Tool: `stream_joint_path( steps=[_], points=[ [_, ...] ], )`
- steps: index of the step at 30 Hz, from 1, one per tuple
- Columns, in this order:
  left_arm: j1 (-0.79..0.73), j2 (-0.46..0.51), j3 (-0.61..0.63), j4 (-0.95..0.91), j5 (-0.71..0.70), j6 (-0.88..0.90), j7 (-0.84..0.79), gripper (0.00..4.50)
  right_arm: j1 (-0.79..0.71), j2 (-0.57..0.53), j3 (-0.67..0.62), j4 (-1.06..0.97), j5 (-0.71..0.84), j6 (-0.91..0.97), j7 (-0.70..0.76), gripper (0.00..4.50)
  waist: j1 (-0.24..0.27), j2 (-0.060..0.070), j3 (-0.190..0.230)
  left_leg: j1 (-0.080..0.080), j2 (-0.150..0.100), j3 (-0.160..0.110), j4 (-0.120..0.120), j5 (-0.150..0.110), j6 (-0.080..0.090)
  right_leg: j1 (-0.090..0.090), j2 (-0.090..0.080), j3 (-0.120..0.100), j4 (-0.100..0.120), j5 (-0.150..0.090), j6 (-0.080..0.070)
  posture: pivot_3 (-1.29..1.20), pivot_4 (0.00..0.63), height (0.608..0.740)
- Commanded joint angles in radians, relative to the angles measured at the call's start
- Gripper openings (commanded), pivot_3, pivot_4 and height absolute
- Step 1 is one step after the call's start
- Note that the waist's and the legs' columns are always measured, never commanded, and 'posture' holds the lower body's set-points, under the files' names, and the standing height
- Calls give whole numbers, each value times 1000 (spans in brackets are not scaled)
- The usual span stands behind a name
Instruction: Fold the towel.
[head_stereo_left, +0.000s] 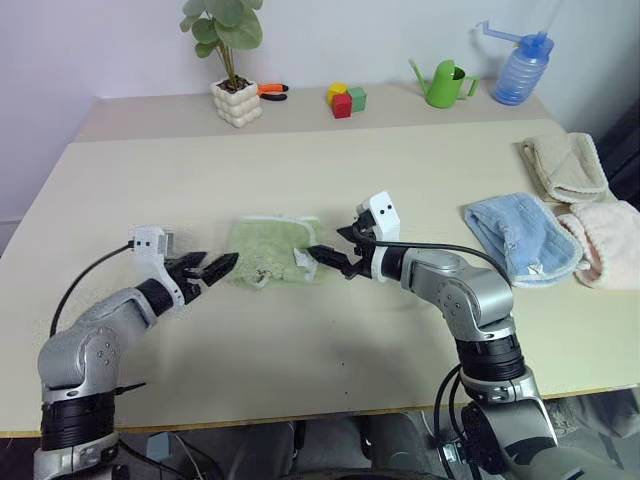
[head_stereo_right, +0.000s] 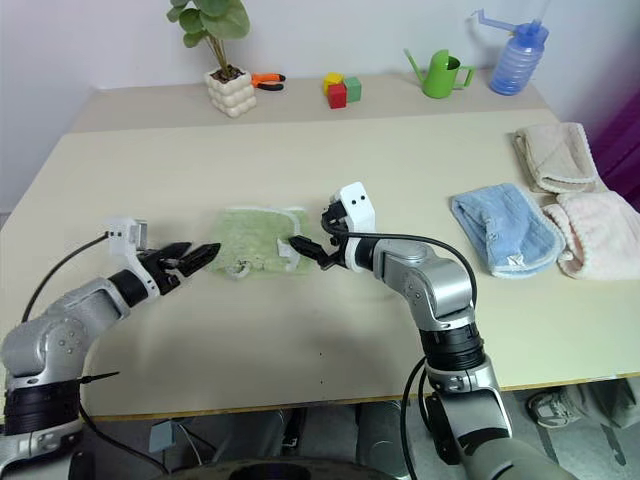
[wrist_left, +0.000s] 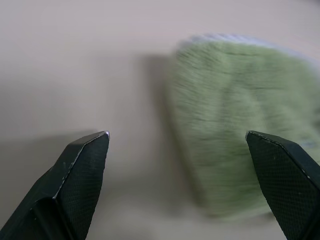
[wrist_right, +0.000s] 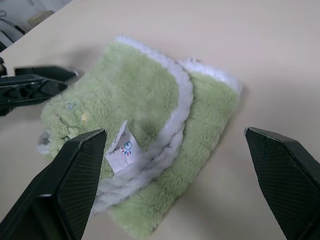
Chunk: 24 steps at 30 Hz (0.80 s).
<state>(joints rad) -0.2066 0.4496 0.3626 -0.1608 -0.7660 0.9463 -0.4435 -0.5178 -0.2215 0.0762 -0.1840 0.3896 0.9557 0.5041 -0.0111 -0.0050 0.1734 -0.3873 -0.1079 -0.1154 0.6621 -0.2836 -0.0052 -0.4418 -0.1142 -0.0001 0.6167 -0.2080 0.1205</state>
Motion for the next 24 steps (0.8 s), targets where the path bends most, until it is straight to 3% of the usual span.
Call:
stream_joint_path(
  steps=[1,7,8,10,17,18,24],
  points=[
    [-57,-9,12,23,-70,111,40,4465,-8,-15,2,-58,16,-51,24,4500,-2,0,0,0,0,0,0,1,-1,0,0,0,0,0,0,0,150,732],
    [-120,-80,-23,102,-62,159,97,4465,12,-27,1,-142,53,-75,52,4500,2,0,-1,0,0,0,0,1,-2,0,0,0,0,0,0,0,150,732],
    [-129,-101,-14,113,-71,165,110,4234,17,-32,7,-153,53,-81,58,4500,5,0,-1,0,0,0,0,1,-2,0,0,0,0,0,0,0,150,732],
    [-137,-141,2,120,-87,169,130,3671,30,-47,22,-173,47,-97,71,4500,9,0,-1,0,-1,0,1,1,-1,1,-1,0,0,0,0,0,150,732],
    [-129,-194,22,88,-119,188,154,251,52,-68,40,-194,44,-117,77,4500,17,0,-1,0,-1,0,2,1,-1,1,-1,0,0,0,0,0,150,732],
    [-129,-197,28,85,-123,182,155,9,54,-69,42,-193,43,-119,77,4500,17,0,-1,0,-1,0,2,1,-1,1,-1,0,0,0,0,0,150,732],
    [-228,-236,257,131,-151,-86,275,9,63,-96,63,-188,24,-160,102,4500,19,-1,0,0,0,0,2,1,-2,1,0,0,0,0,0,0,150,732]
  ],
)
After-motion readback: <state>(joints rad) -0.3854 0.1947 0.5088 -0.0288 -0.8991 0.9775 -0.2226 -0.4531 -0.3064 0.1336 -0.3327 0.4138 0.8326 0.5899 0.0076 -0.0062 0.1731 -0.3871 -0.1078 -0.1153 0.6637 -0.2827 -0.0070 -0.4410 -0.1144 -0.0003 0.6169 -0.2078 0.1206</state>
